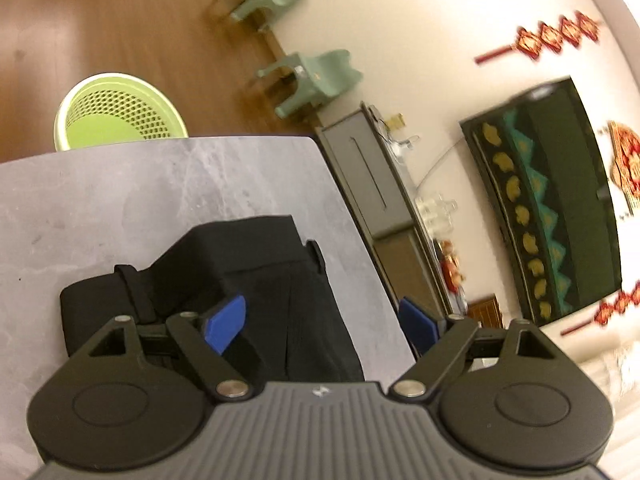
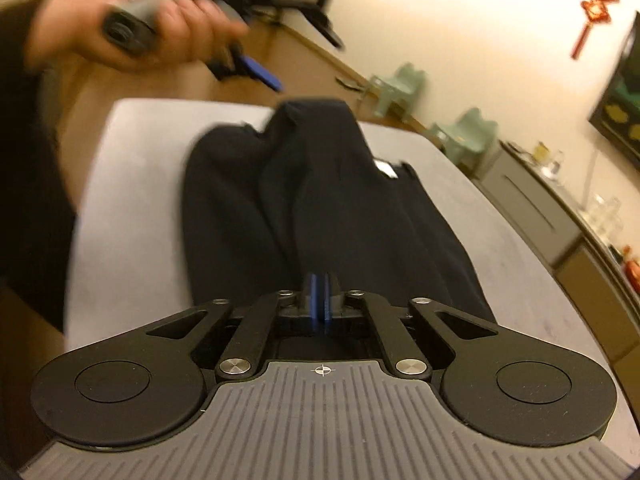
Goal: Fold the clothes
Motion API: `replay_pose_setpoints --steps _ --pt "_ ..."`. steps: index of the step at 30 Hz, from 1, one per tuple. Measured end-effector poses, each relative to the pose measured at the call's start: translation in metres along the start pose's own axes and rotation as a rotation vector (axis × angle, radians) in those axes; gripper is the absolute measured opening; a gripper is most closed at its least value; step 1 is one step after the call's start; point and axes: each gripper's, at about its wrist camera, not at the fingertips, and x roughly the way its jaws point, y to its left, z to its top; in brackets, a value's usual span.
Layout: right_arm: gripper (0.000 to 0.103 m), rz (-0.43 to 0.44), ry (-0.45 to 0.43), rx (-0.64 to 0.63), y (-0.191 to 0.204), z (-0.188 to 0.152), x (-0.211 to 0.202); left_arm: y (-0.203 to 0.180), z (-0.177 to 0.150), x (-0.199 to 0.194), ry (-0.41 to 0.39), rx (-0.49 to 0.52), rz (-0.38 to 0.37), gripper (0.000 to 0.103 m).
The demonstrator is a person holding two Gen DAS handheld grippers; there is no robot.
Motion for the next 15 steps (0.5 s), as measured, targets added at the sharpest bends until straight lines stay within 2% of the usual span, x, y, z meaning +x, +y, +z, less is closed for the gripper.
replay_pose_setpoints --steps 2,4,5,6,7,8,11,13,14,15 --pt "0.019 -0.025 -0.010 0.089 -0.020 0.007 0.007 0.011 0.001 -0.019 -0.087 -0.084 0.042 0.086" --pt "0.044 -0.034 -0.054 0.189 -0.048 0.024 0.011 0.029 0.009 -0.040 -0.176 -0.188 0.055 0.086" --pt "0.050 -0.032 -0.084 0.233 -0.061 0.034 0.012 0.034 0.013 -0.046 -0.194 -0.213 0.053 0.086" --pt "0.067 -0.023 -0.096 0.267 -0.070 0.045 0.021 0.035 0.015 -0.047 -0.199 -0.213 0.050 0.086" --pt "0.079 -0.014 -0.106 0.300 -0.080 0.057 0.030 0.036 0.018 -0.048 -0.203 -0.213 0.047 0.086" --pt "0.082 0.009 -0.095 0.310 -0.084 0.067 0.047 0.035 0.019 -0.045 -0.192 -0.204 0.045 0.086" --pt "0.085 0.089 -0.003 0.308 -0.083 0.098 0.114 0.029 0.015 -0.022 -0.083 -0.145 0.049 0.086" --pt "0.077 0.088 0.068 0.272 -0.077 0.109 0.158 0.035 0.011 -0.010 -0.014 -0.158 0.056 0.085" --pt "0.070 0.093 0.115 0.275 -0.076 0.112 0.172 0.040 0.010 -0.006 0.012 -0.161 0.064 0.085" --pt "0.041 0.099 0.164 0.279 -0.076 0.115 0.187 0.046 0.009 -0.005 0.023 -0.158 0.077 0.085"
